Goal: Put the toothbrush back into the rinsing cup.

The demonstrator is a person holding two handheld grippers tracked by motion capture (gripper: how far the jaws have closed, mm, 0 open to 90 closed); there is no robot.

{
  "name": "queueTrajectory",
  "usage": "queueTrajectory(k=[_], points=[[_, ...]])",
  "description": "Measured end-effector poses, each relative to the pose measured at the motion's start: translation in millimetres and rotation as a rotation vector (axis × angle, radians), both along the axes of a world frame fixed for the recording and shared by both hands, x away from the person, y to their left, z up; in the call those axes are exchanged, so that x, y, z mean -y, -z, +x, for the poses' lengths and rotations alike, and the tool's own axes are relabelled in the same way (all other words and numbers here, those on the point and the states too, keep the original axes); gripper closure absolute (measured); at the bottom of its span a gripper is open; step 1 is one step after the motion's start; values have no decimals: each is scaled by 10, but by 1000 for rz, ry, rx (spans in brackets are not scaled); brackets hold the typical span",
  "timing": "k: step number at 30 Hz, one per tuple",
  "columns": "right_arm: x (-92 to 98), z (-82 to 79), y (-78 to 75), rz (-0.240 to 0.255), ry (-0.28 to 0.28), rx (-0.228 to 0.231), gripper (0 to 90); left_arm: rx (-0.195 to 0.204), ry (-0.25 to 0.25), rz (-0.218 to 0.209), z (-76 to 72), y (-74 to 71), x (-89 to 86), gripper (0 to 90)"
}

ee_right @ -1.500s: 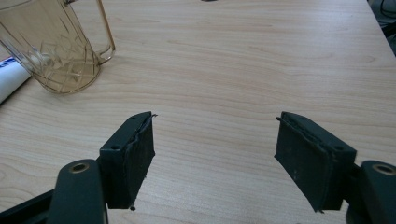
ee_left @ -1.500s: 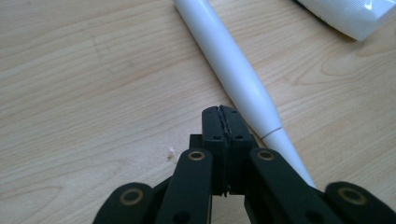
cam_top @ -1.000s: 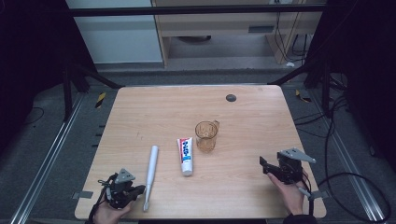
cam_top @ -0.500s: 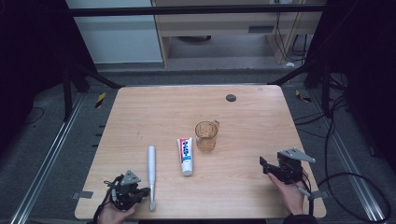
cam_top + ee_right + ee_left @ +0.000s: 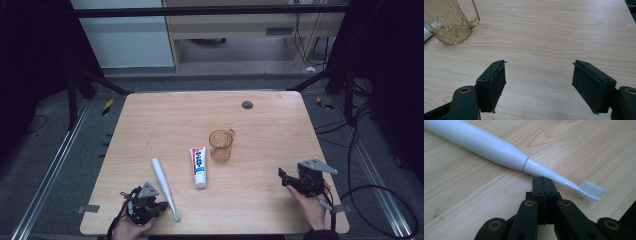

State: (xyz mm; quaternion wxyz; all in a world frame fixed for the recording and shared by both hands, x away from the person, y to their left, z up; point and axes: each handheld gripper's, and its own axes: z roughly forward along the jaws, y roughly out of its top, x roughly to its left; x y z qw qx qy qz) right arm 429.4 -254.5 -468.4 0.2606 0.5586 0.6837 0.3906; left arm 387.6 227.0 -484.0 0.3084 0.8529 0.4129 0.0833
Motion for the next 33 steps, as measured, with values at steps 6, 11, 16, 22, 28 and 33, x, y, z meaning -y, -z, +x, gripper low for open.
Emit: queueTrajectory(k=[6, 11, 16, 22, 28, 33], points=[[-3, -1, 1, 5, 4, -7, 264, 21, 18, -1, 41, -14, 102, 898], [4, 7, 8, -2, 2, -2, 265, 31, 38, 22, 80, 2, 190, 898], [2, 11, 11, -1, 3, -5, 264, 47, 38, 14, 96, -19, 193, 899], [7, 8, 8, 1, 4, -2, 265, 91, 16, 1, 118, -135, 110, 898], [3, 7, 13, -1, 5, 0, 264, 159, -59, -10, 322, -313, -84, 898], [6, 11, 20, -4, 6, -2, 264, 192, -128, -2, 604, -404, -229, 898]])
